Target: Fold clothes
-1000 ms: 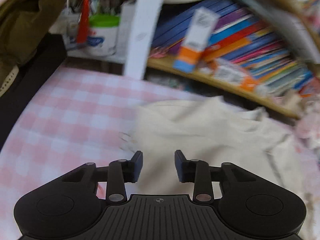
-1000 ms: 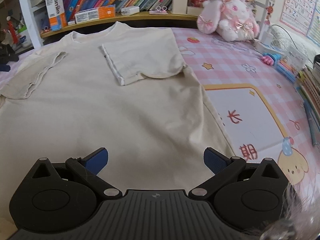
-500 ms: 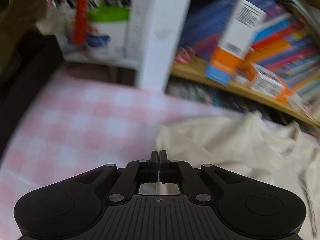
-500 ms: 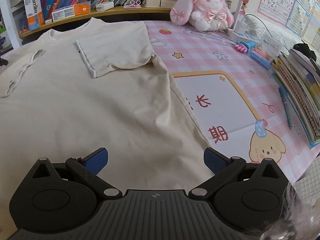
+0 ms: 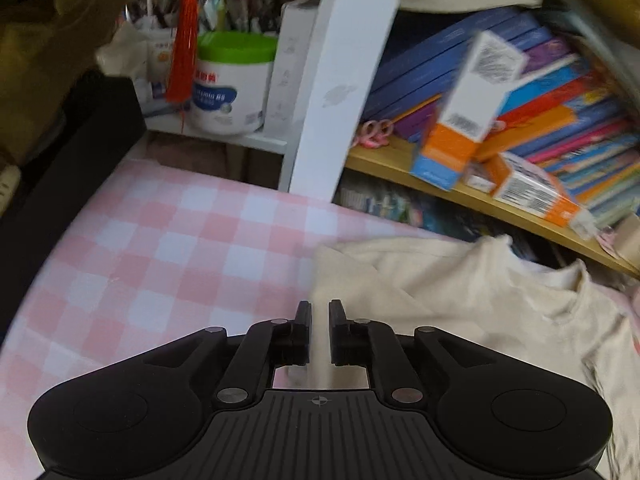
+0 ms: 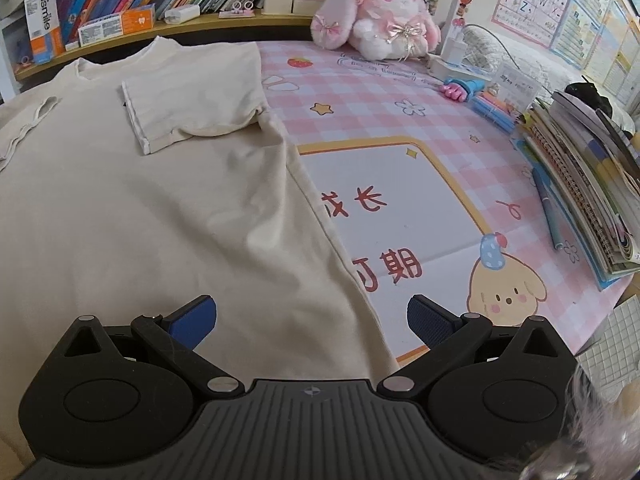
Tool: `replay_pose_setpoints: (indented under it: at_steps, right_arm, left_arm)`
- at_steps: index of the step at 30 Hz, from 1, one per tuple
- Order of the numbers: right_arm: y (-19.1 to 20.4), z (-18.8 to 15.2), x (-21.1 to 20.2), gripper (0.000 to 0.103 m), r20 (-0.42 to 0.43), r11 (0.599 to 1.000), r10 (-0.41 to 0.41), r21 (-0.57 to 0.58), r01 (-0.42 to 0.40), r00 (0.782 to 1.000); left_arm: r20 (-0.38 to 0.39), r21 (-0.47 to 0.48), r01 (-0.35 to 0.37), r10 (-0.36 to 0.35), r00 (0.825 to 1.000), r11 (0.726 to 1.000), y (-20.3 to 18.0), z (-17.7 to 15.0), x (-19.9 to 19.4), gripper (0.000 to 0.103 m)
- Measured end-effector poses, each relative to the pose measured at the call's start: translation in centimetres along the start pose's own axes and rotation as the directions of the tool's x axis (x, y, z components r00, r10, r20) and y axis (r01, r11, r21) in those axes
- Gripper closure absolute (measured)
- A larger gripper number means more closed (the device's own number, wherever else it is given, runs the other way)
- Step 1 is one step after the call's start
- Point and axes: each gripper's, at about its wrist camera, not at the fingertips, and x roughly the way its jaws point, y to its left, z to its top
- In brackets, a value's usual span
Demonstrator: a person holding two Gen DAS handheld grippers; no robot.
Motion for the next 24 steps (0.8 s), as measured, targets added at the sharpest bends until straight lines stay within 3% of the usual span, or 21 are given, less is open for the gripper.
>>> replay_pose_setpoints:
  at_steps: [4,9,18,24]
  right_arm:
    - [0.5,-0.6,-0.7,0.000,0.016,1.000,0.017,-0.010,-0.017,1.000]
    - [1.2,-1.4,-1.7,0.000,0.034,0.999,0.043,-0.027,-0.042,0.999]
    - [1.0,-2.1,-3.2,0.000,0.081,0.992,0.121,-0.035,-0.119,0.989]
    - [0.4,-2.5,-3.7,0.000,0.108,0.976,0.218,-0.049,-0.214,0.970]
  left_arm:
    - [0.040,0.049,0.050,-0.052,0.998,0.998,-0.5,-2.5,-4.1,0.062]
    - [0.067,0.140,0.071,-0.080,0.995,0.988,-1.1,-6.9,-8.9,0.053]
    - [0.051,0.221,-0.065,0.055,0.997,0.973,-1.0,-16.8,-16.6,0.029]
    - [0.036,0.151,-0.143,0.139,0.990,0.978,-1.4,-22.4,-21.0,0.024]
